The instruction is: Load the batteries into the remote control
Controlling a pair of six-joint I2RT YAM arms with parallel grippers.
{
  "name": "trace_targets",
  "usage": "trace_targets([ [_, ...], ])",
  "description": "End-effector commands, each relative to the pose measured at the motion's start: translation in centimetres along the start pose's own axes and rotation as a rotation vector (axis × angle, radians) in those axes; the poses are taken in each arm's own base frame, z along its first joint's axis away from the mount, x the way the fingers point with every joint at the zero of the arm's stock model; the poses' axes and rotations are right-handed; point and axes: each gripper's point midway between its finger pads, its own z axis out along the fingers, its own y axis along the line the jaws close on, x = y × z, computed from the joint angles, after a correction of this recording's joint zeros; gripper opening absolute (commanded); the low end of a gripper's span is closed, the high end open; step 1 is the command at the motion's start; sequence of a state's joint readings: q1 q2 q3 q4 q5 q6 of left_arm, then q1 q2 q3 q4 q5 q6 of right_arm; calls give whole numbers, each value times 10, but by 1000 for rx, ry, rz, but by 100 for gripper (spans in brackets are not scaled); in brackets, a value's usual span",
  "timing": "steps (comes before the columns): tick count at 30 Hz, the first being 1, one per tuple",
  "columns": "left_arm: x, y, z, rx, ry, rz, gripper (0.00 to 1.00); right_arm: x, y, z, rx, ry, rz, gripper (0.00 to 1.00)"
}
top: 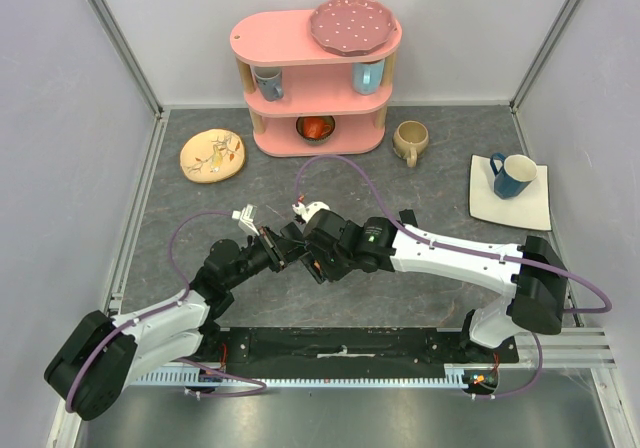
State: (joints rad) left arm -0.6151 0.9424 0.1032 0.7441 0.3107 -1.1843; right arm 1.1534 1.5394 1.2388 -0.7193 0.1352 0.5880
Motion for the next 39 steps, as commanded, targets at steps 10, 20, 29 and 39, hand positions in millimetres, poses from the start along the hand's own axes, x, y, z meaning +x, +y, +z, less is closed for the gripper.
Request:
trace_targets([
  [10,5,-49,-3,182,42,5,2,-9,-37,4,153,-16,-13,31],
  [20,4,-46,-1,168,37,8,2,-13,-35,-2,144,-28,-4,36],
  [29,6,-36,0,139,39,8,2,-18,-29,-6,115,-38,2,39],
  [39,6,-33,2,126,37,10,2,-15,-23,-7,81,-27,-2,40],
])
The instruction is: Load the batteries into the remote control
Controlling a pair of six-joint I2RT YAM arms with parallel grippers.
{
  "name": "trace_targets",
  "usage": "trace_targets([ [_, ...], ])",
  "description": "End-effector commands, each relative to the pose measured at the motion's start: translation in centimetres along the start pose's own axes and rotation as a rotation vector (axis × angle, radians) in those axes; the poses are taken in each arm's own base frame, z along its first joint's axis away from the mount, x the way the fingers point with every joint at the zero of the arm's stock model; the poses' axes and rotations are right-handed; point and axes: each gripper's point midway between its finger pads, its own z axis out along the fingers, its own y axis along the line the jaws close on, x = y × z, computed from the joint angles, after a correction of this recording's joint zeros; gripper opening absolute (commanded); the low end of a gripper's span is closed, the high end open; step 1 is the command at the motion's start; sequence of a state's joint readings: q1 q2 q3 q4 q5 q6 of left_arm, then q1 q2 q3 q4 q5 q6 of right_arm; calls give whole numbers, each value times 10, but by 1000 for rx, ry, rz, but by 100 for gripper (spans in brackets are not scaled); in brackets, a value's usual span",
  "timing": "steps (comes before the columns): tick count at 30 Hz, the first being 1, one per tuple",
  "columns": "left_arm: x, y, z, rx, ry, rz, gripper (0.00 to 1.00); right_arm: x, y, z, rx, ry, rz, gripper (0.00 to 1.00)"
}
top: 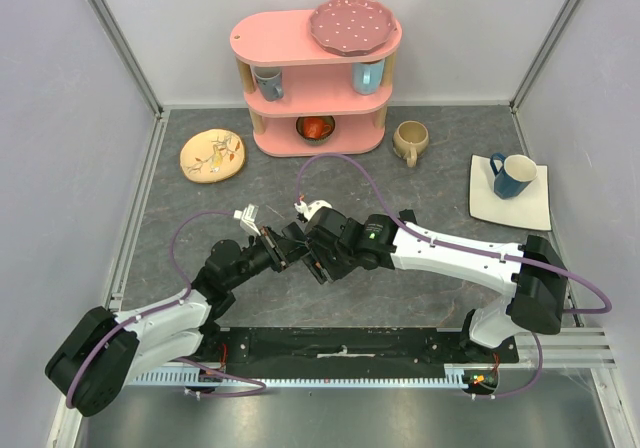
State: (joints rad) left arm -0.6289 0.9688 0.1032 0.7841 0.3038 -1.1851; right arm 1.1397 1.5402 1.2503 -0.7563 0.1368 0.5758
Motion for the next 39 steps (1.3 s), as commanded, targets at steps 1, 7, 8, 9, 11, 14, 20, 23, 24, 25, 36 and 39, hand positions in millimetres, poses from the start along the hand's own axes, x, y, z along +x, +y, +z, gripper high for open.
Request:
trace_targets([
  [1,4,-30,0,110,36,5,2,-16,-16,-5,62,-48,4,40],
  [7,3,-30,0,108,32,6,2,-15,-14,-8,42,-50,2,42],
  [8,3,-30,0,108,30,8,2,-14,-14,-8,39,-47,0,42],
  [9,2,-30,0,106,29,6,2,-14,-13,-9,33,-49,-1,42],
  [11,2,-30,0,106,28,7,2,-14,-9,-10,13,-53,-2,43],
  [14,2,-28,0,100,27,8,2,-13,-7,-13,-10,-61,-8,44],
  [20,2,-28,1,98,27,9,2,-13,-2,-18,-46,-61,-15,45],
  [23,2,-27,1,94,27,8,2,-12,0,-19,-59,-57,-18,46],
  [24,2,-27,2,94,27,8,2,-12,1,-18,-64,-55,-20,46],
  [25,2,-29,1,97,28,9,2,-11,1,-18,-64,-53,-20,46],
  [36,2,-30,2,101,31,10,2,-10,7,-12,-86,-43,-21,45],
  [39,2,-31,2,102,34,11,2,-11,7,-11,-85,-44,-19,45],
])
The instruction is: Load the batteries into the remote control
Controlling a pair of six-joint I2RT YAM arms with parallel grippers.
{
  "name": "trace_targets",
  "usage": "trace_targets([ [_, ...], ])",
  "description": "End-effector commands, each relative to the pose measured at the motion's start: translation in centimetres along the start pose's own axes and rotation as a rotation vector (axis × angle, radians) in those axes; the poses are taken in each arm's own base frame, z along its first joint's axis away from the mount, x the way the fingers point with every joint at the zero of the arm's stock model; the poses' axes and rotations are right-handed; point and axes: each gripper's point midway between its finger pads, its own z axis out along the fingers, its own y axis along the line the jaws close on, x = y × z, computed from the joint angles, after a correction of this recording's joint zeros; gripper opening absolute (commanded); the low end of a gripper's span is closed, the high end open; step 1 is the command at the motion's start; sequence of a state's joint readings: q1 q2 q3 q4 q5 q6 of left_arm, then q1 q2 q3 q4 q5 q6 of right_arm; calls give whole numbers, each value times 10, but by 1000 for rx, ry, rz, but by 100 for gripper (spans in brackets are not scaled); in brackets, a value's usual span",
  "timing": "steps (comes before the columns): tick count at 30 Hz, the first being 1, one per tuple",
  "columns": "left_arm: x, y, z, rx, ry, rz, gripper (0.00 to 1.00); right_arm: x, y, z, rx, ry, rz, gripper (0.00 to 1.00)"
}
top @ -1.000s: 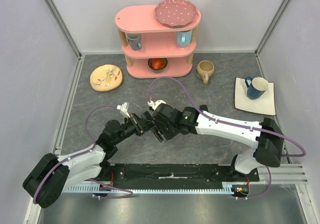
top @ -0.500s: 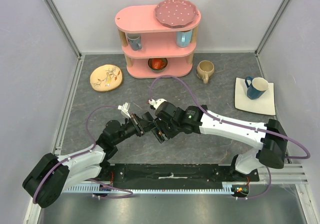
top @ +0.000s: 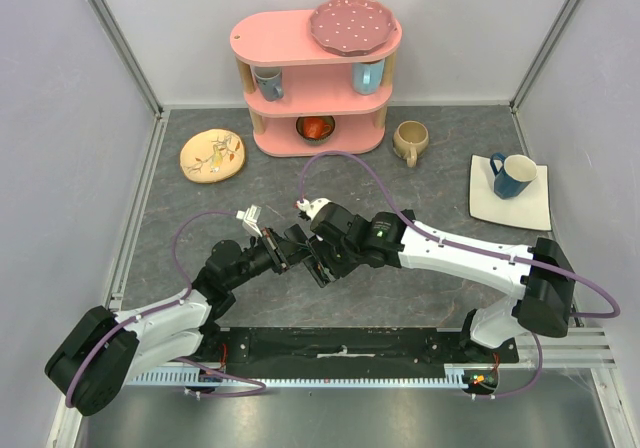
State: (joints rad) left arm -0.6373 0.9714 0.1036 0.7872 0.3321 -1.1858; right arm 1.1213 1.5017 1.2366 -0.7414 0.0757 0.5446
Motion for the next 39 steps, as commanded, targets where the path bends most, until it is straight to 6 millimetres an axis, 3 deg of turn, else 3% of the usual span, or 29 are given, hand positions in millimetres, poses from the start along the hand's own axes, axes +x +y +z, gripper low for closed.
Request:
trace_targets([
  [1,-5,-29,4,92,2,14,2,-8,3,-1,-20,-30,-10,45],
  [11,-5,-33,3,107,2,18,2,-7,2,5,-11,-14,-19,46],
  [24,-4,-28,2,94,1,13,2,-13,10,-1,-45,-25,-10,48],
  [39,-3,-24,2,84,2,10,2,-32,25,-21,-123,-101,-6,50],
])
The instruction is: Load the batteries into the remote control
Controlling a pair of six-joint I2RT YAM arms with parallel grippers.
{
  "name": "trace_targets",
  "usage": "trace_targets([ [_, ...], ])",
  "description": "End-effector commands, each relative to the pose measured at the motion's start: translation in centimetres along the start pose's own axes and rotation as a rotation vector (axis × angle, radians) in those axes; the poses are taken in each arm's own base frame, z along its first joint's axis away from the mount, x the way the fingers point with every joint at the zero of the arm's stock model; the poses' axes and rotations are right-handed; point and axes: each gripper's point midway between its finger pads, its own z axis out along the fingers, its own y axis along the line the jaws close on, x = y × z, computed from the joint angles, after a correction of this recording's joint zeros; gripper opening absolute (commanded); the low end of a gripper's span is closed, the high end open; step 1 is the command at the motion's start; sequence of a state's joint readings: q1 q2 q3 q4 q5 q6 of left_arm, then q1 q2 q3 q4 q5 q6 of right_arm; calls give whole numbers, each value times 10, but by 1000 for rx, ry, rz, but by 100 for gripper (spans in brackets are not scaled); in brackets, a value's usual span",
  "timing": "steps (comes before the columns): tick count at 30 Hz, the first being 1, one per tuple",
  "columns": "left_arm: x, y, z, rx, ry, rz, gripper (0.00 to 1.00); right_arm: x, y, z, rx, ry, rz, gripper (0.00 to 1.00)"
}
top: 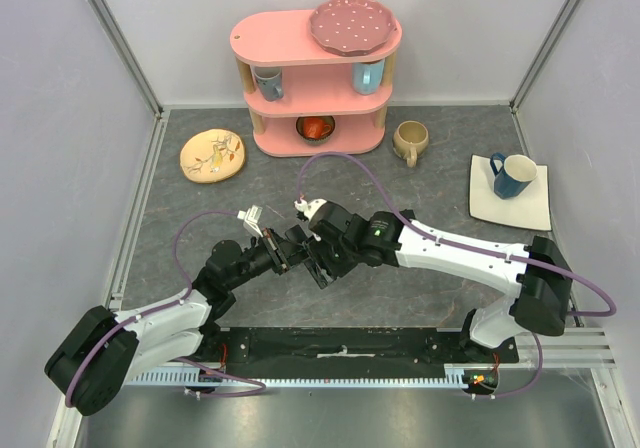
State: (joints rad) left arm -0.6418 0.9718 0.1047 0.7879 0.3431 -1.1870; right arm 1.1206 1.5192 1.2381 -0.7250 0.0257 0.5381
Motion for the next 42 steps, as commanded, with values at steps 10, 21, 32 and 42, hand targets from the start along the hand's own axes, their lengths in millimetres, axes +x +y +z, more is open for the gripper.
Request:
trace_targets([
  [10,-5,-21,4,75,-3,2,2,-58,17,-61,-90,-270,-21,50],
  [21,0,-46,3,189,49,-25,2,-59,-33,-95,-25,-665,84,75],
  [32,6,-70,4,282,156,-33,2,-24,-10,-111,-305,-769,-33,88],
  [42,1,-80,9,300,178,-25,2,2,9,-109,-480,-795,-103,85],
])
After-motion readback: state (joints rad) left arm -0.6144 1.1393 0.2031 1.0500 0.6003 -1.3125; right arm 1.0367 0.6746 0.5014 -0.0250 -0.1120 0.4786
